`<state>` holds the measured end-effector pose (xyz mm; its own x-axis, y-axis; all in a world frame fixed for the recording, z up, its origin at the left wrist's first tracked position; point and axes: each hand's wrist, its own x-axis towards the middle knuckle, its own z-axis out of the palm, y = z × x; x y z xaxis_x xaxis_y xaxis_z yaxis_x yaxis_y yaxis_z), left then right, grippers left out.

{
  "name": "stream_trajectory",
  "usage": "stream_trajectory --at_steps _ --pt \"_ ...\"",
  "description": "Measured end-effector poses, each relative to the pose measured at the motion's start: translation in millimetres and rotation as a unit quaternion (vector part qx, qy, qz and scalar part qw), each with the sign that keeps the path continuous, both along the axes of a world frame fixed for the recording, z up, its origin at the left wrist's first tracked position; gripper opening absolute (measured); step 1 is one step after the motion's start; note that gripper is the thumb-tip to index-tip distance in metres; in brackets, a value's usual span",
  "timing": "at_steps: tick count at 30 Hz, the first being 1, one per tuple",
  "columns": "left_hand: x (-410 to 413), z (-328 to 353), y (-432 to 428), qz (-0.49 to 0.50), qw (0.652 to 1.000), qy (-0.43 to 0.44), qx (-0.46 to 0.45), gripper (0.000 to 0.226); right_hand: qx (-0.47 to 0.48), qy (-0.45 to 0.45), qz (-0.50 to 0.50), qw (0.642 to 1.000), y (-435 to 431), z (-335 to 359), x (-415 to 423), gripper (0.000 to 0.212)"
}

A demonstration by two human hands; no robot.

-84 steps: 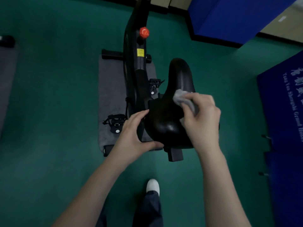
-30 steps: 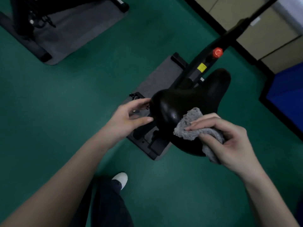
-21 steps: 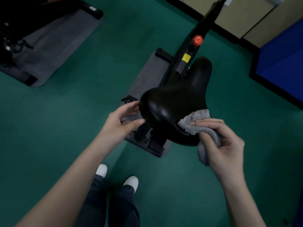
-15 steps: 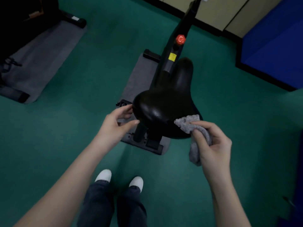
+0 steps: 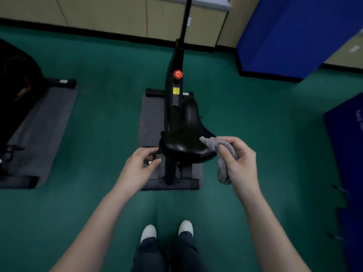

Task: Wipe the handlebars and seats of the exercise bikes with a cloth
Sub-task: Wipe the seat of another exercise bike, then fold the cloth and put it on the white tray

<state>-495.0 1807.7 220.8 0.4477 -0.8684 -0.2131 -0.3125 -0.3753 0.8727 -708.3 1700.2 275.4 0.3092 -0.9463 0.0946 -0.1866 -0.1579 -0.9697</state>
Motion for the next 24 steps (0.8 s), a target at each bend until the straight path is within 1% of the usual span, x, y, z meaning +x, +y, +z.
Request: stream_trajectory --at_steps 4,10,16,19,24 --pt "-5 16 2 -0.073 0.994 -0.076 0.008 0.036 0.029 -0.046 -0.071 0.996 22 15 -19 0.022" --pt "-32 35 -11 -0.149 0.974 -0.168 0.032 0.044 0.052 -0.074 -0.139 0.986 29 20 -59 0.019" --pt "-96 45 -47 -0.203 0.961 -0.184 0.039 0.049 0.057 -0.106 -0.186 0.975 11 19 -126 0.020" --pt "-148 51 -74 -0.225 0.957 -0.180 0.031 0.050 0.055 -0.116 -0.206 0.970 -6 23 -171 0.020" --pt "-245 62 -119 -0.262 0.944 -0.198 0.022 0.050 0.031 -0.117 -0.216 0.969 -41 36 -256 0.022"
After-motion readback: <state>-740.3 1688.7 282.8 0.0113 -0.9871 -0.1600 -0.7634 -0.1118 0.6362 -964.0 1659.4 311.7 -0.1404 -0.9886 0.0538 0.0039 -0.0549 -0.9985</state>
